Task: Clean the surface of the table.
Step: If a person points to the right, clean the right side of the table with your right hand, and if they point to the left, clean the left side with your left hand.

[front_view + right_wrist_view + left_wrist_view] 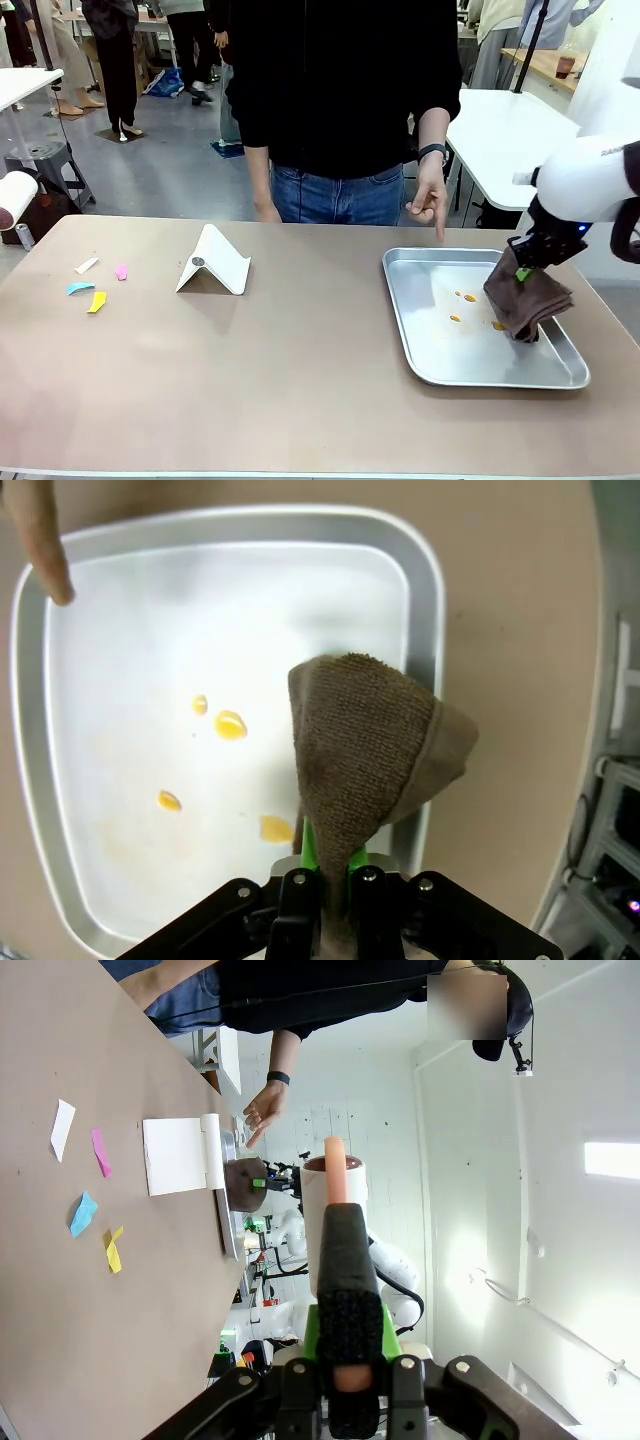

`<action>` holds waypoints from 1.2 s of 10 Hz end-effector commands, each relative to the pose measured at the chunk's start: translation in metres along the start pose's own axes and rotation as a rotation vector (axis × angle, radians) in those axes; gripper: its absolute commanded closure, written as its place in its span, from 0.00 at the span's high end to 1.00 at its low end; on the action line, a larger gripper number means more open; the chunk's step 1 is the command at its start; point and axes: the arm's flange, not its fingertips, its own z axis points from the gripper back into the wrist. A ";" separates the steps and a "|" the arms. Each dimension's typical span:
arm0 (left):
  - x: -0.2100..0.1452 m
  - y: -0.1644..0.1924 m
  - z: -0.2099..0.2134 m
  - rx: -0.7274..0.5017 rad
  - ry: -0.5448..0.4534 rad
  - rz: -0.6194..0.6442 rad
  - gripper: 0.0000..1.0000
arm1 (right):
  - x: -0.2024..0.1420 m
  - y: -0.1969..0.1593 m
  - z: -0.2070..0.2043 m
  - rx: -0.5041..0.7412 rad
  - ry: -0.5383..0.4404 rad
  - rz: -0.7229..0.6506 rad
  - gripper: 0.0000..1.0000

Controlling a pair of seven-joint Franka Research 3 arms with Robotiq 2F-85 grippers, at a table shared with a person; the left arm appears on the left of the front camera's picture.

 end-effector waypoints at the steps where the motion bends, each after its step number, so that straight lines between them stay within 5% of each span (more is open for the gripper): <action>1: -0.005 -0.004 -0.002 -0.005 0.000 -0.017 0.00 | 0.009 0.016 -0.017 0.018 0.017 -0.014 0.10; 6: -0.005 -0.004 -0.002 -0.005 0.000 -0.017 0.00 | 0.003 0.043 -0.063 0.222 0.087 -0.043 0.10; 12: -0.005 -0.004 -0.002 -0.005 0.000 -0.017 0.00 | -0.005 0.099 -0.072 0.381 0.125 0.081 0.10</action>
